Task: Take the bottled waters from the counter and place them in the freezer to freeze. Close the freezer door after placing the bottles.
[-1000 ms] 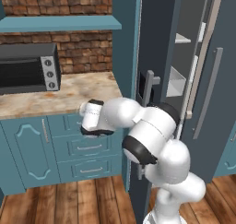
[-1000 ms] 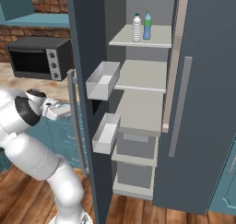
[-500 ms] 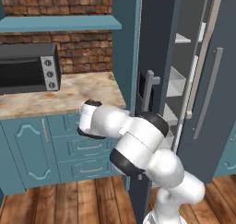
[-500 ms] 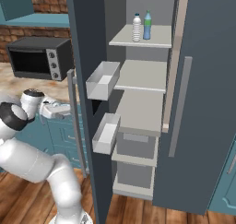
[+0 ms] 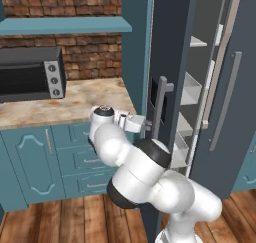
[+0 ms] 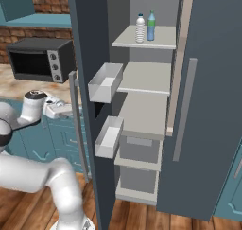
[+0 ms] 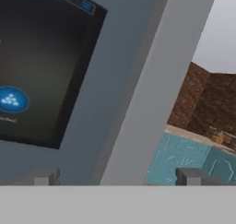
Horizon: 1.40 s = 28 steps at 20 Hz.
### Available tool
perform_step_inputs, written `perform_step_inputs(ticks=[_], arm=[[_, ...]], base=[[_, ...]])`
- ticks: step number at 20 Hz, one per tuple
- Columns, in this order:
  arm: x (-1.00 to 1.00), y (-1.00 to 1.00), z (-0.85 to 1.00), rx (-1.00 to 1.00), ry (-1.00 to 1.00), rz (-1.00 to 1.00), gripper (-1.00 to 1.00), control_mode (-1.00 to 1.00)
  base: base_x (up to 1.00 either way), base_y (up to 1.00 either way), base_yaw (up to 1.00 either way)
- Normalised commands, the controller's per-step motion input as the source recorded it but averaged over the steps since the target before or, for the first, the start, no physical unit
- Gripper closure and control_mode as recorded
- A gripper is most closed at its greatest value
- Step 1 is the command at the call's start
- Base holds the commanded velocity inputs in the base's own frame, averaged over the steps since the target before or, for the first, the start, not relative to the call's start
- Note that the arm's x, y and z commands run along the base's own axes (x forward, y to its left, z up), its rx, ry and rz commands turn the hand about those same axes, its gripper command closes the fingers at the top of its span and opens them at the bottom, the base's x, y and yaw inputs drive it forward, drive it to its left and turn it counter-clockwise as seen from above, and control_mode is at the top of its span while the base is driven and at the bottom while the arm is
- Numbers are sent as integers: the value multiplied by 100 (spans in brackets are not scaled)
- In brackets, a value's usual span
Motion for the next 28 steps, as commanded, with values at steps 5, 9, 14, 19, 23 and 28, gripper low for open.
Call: perform_step_inputs(ticks=[5, 9, 14, 19, 23, 28], arm=[[-30, -48, 30, 3, -2, 0, -100, -100], [-8, -71, 41, 13, 0, 5, -100, -100], [-32, -90, 37, 21, 0, 14, -100, -100], [-9, -88, 23, 38, 2, 15, -100, -100], [2, -56, 8, 35, 3, 12, -100, -100], [27, -41, 1, 26, -1, 20, -100, -100]], base=[[0, 0, 0], [0, 0, 0], [0, 0, 0], [0, 0, 0], [0, 0, 0], [0, 0, 0]])
